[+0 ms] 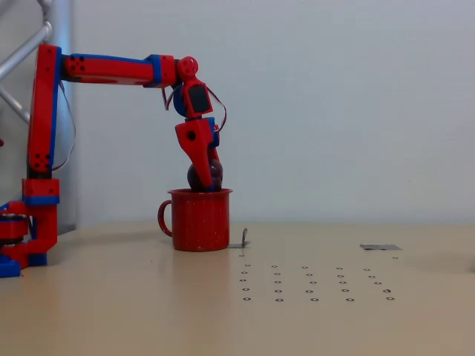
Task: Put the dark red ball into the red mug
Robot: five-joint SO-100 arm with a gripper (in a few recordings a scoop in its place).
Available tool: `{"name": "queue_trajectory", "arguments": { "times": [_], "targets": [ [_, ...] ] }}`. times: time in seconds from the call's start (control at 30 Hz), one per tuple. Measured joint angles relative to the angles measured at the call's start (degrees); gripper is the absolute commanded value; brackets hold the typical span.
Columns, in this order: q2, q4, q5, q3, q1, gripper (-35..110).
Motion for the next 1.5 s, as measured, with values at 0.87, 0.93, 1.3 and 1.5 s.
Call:
{"name": "queue_trajectory", "arguments": {
  "times": [0.87, 0.93, 1.3, 1.5],
  "targets": [
    [-0.44, 6.59, -8.70, -2.81, 1.67, 27],
    [-0.44, 8.88, -11.78, -2.81, 2.20, 29],
    [-0.35, 11.69, -13.54, -2.90, 4.66, 42],
    [-0.18, 9.40, -15.29, -2.90, 5.10, 33]
  ]
}}
